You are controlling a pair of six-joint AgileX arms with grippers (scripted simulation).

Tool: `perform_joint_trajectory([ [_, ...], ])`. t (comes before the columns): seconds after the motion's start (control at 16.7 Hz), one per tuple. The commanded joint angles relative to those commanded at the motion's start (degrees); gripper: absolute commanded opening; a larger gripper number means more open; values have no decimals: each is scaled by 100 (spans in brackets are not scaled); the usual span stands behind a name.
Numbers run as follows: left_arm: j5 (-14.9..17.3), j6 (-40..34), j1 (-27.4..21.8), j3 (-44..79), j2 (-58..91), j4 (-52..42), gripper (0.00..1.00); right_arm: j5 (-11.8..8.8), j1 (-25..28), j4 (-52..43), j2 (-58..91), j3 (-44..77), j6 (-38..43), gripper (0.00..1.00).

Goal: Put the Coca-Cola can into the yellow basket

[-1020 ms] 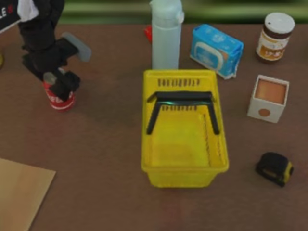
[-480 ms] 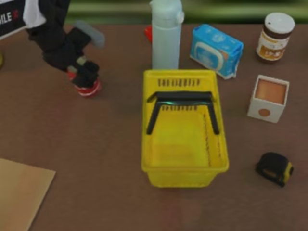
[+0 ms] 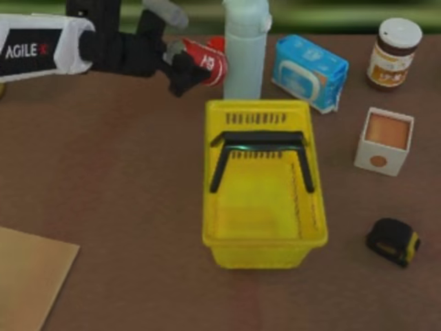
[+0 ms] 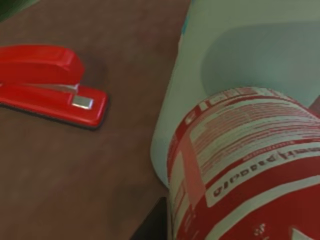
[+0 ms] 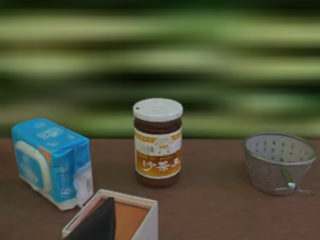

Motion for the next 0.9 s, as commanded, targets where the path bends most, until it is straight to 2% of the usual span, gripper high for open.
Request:
perform_joint_trajectory([
  [0.3, 1782, -973, -252, -1148, -535, 2909, 0, 0, 0, 0, 0, 0, 0, 100],
  [0.54, 2850, -1518, -396, -1807, -954, 4484, 0, 0, 0, 0, 0, 0, 0, 100],
  [0.72, 3275, -1723, -451, -2067, -1157, 5033, 0, 0, 0, 0, 0, 0, 0, 100],
  [0.9, 3327, -1748, -458, -2100, -1186, 5098, 0, 0, 0, 0, 0, 0, 0, 100],
])
